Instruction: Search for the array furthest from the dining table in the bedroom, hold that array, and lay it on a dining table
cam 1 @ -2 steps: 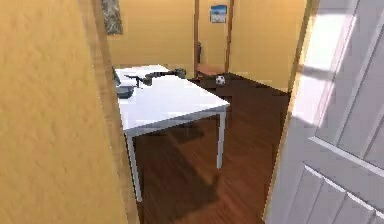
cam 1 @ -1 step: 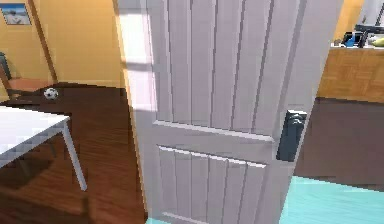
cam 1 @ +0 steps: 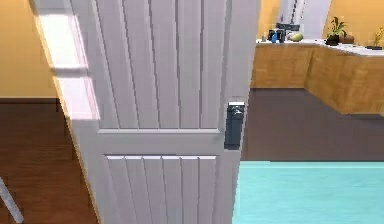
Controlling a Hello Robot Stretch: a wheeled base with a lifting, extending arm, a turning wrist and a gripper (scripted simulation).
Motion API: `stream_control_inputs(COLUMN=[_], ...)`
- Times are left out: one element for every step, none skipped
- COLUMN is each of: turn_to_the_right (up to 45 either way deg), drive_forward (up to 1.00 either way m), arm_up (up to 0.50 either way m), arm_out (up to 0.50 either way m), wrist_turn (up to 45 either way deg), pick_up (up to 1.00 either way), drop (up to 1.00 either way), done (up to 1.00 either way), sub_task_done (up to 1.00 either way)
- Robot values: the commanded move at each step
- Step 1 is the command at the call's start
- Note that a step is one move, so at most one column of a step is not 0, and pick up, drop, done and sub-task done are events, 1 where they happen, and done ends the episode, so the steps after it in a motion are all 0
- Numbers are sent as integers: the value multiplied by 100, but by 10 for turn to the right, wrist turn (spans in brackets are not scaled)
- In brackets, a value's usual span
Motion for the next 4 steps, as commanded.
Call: stream_control_inputs(turn_to_the_right=[0, -450, -360, 0], drive_forward=[25, 0, 0, 45], arm_up=[0, 0, 0, 0], arm_out=[0, 0, 0, 0], wrist_turn=[0, 0, 0, 0], pick_up=[0, 0, 0, 0], drop=[0, 0, 0, 0], done=[0, 0, 0, 0], sub_task_done=[0, 0, 0, 0])
